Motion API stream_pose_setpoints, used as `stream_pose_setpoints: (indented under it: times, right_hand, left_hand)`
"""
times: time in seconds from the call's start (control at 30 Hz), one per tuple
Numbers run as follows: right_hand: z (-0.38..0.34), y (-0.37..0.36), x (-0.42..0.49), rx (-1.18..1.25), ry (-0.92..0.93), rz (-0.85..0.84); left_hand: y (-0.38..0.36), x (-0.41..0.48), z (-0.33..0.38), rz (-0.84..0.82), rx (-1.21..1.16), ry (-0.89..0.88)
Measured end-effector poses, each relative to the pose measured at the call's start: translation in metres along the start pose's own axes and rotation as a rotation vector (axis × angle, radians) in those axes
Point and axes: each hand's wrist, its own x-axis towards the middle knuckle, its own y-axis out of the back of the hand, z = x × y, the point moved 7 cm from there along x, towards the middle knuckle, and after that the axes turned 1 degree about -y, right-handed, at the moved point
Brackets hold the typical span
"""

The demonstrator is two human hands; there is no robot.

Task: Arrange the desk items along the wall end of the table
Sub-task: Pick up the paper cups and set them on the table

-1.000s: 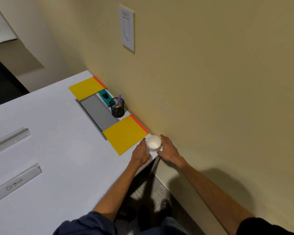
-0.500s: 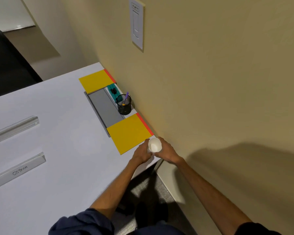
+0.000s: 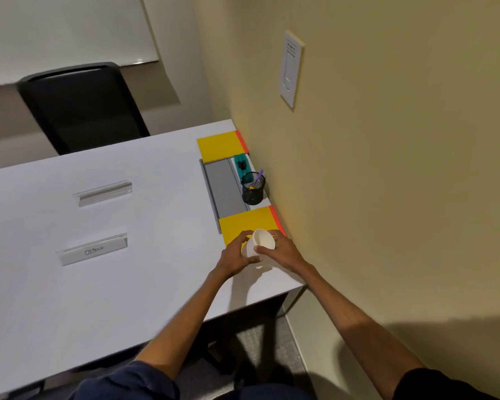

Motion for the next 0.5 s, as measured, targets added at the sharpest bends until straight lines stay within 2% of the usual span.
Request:
stream_pose_setpoints:
  times: [0.37,0.5]
  right_hand:
    - [-0.063,-0.063,-0.004,0.102,0.163,-0.193]
    - [-0.086,-0.081,-0.011,0.131,0.225,-0.195]
  left_hand:
    - [0.059,-0.072,-0.036,0.311,0.112,0.119]
    - [0.079,-0.102,-0.049,0.379,0.136,0.171]
